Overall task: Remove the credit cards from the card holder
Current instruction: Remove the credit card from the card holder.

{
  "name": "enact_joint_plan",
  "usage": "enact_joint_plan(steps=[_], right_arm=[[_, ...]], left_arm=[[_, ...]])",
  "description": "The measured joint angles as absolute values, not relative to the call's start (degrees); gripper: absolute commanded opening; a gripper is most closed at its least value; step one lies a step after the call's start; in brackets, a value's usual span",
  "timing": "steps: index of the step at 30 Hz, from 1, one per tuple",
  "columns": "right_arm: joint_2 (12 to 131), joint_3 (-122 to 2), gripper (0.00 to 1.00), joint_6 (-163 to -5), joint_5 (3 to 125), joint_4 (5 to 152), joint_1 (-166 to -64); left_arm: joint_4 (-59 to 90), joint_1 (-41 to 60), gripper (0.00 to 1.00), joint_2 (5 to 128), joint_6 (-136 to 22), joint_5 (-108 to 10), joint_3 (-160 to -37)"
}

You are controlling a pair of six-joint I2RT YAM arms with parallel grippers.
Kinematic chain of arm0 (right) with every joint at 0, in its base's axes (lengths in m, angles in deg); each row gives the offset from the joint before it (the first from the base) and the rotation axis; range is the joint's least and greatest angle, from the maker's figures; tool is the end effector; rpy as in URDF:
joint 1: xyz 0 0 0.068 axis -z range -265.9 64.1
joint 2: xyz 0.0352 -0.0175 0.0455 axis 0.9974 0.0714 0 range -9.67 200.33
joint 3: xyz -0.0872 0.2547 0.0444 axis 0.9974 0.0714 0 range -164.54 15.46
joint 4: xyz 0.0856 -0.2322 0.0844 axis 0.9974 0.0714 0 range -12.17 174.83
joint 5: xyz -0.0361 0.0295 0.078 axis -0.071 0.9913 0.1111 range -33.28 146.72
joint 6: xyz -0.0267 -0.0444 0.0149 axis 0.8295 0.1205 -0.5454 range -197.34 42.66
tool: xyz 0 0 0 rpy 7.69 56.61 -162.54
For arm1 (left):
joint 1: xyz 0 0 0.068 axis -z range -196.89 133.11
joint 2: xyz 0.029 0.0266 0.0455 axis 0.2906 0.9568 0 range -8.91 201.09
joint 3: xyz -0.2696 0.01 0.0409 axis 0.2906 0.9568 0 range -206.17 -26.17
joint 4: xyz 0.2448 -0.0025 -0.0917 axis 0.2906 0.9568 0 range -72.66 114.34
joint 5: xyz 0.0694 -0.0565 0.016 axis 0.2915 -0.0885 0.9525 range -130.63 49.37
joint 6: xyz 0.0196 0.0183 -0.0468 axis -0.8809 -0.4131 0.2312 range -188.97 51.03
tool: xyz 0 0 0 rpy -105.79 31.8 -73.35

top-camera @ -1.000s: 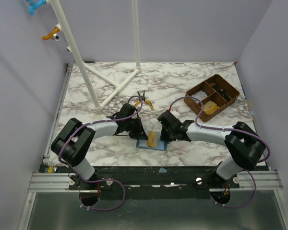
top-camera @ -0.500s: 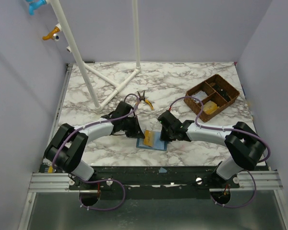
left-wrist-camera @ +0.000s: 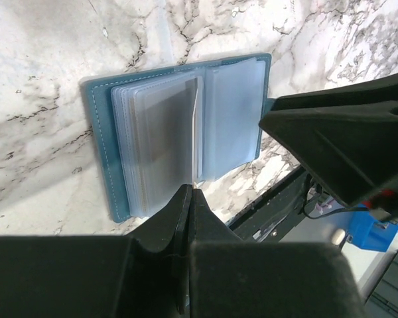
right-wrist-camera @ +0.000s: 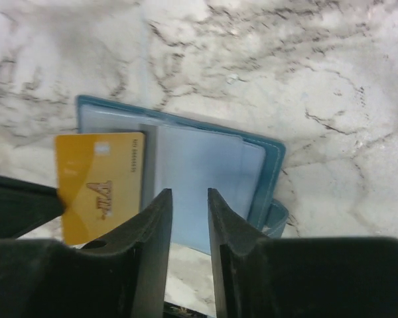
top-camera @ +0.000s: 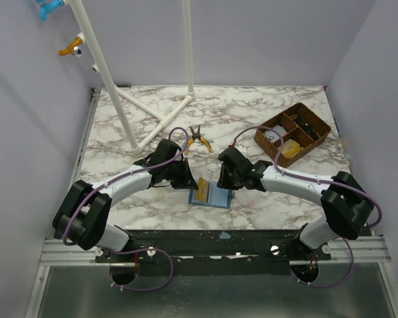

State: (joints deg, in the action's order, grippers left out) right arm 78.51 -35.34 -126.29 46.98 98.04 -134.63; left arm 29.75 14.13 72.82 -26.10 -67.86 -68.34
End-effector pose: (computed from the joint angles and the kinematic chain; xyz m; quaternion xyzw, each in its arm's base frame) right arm 0.2033 0.2224 0.1842 0.0256 0.9567 0.1558 0.2444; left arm 0.2266 -0.1554 0.1818 -0.0185 0.9219 -0.3682 0.1193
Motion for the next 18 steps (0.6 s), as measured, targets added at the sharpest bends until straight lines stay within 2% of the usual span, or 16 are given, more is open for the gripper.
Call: enact_joint_plan(steps=[4,7,12,18], right_arm=[[75.2,-36.1,0.71,-125.8,47.2,97.4,-134.6],[73.5,-36.0,0.82,-125.7,48.0,95.9,-134.6],[69.5,-32.1,0.91,-126.0,53.2,88.7,-132.8],[62.8,-23.6,0.94,-128.5,63.0,76.8,-127.7]], left_arm=[[30.3,13.9,0.0,71.9,-26.3,-67.9,-68.3],[30.3,13.6,0.0,70.5,-26.3,-68.0,-68.3],[30.3,12.0,0.0,67.7,-26.1,-69.9,-68.3],[29.6,9.2,0.0,62.8,-23.9,-74.9,-68.3]])
